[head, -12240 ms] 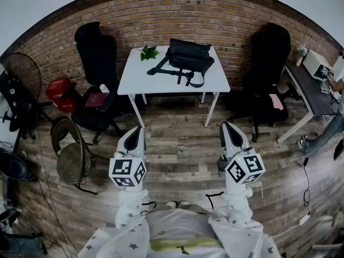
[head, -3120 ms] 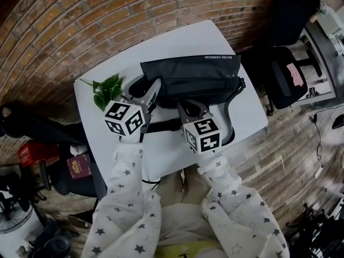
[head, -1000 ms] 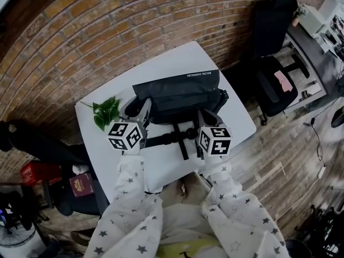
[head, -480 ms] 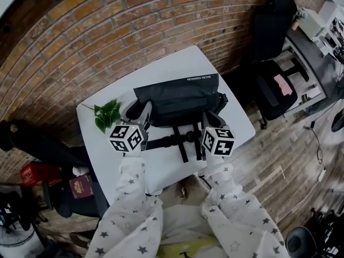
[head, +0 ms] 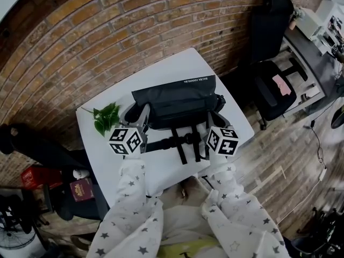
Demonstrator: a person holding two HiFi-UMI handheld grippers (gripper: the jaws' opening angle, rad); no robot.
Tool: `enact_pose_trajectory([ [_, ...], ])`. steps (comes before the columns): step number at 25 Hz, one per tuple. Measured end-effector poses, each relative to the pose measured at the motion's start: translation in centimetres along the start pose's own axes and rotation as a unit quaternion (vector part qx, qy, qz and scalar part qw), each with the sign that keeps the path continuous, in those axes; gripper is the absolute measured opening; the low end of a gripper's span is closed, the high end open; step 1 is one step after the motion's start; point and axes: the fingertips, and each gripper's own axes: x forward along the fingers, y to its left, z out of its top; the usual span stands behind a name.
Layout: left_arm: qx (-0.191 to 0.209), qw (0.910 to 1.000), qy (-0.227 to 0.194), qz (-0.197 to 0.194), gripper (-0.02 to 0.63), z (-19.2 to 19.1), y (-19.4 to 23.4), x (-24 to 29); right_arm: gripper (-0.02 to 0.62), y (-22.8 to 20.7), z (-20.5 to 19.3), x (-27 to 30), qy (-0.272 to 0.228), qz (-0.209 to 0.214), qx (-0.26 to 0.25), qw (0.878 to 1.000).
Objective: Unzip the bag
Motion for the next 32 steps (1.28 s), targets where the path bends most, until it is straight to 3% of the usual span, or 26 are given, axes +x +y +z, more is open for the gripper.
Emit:
enact_pose_trajectory([
  [22,0.006,0.9997,-0.012,0.018,0.147,0.1,0.1,0.1,0.02,-4.4,1.3,-0.8,-0.015,-0.043,0.012,0.999],
  [25,0.0,0.9997,-0.014,0.019,0.149,0.1,0.1,0.0,0.02,-4.4,1.3,-0.8,-0.015,-0.035,0.008,0.999],
  [29,-0.012,0.9995,-0.004,0.027,0.165,-0.2,-0.1,-0.4,0.027,-4.4,0.8,-0.6,-0.007,0.006,0.009,1.0],
  [32,0.006,0.9991,0.016,0.038,0.185,-0.6,-0.3,-0.9,0.079,-4.5,0.8,-0.6,-0.009,0.033,0.01,0.999],
])
